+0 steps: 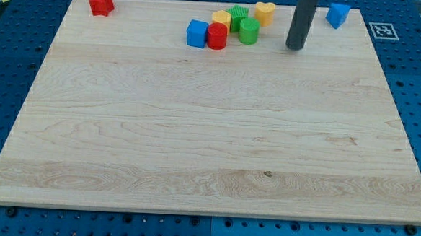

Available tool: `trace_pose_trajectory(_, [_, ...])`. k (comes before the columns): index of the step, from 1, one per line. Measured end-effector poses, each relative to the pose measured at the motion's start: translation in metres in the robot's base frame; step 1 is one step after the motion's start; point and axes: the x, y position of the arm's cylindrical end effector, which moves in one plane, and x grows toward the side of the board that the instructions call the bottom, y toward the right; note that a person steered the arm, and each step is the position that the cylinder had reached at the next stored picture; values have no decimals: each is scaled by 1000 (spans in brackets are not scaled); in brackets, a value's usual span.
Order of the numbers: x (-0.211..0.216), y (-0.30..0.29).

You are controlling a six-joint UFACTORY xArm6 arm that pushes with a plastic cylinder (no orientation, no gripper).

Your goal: Move the yellow heart closer to the blue triangle

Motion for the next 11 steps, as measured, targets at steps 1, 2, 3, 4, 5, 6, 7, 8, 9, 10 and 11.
trace_pose_trajectory(1, [32,-74])
trace_pose_trajectory(2, [34,-166])
trace_pose_trajectory(3, [34,-174])
trace_pose_trajectory(4, [39,-174])
trace_pose_trajectory(5, [50,-203])
trace_pose_trajectory(6, [47,-276])
trace_pose_trajectory(7, [18,-309])
trace_pose_trajectory(8, [-20,-306])
trace_pose_trajectory(9, [-37,-294])
trace_pose_trajectory(10, [-52,-287])
trace_pose_trajectory(11, [-96,-260])
